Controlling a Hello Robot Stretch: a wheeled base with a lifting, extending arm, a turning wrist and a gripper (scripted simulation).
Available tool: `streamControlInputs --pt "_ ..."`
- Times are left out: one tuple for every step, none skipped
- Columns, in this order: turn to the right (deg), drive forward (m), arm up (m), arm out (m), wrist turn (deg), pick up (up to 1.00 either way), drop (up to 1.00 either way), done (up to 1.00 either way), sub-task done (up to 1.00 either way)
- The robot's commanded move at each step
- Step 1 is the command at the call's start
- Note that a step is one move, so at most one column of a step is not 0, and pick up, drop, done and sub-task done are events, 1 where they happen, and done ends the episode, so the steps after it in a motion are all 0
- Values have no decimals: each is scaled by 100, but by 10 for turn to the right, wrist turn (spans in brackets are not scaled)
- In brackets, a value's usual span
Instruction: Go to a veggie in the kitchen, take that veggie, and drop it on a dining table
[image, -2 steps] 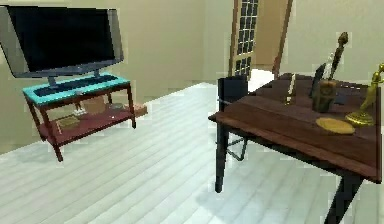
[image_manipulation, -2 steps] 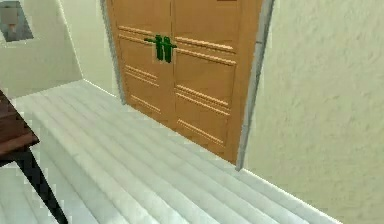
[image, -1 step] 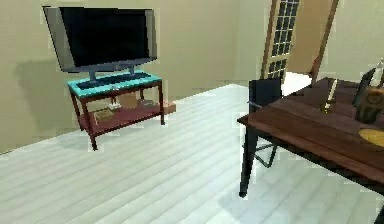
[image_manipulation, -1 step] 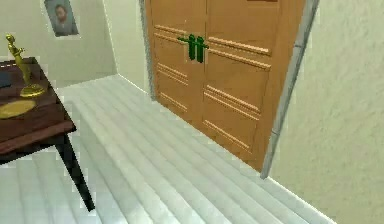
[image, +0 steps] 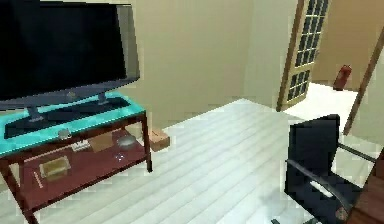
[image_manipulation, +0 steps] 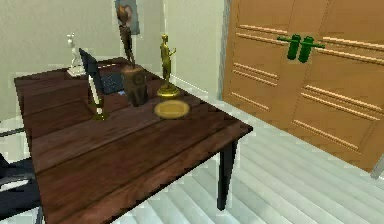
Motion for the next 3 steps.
streamControlInputs --pt "-60 0 0 0 0 0 0 0 0" --pt "0 25 0 0 0 0 0 0 0" --pt "150 0 0 0 0 0 0 0 0"
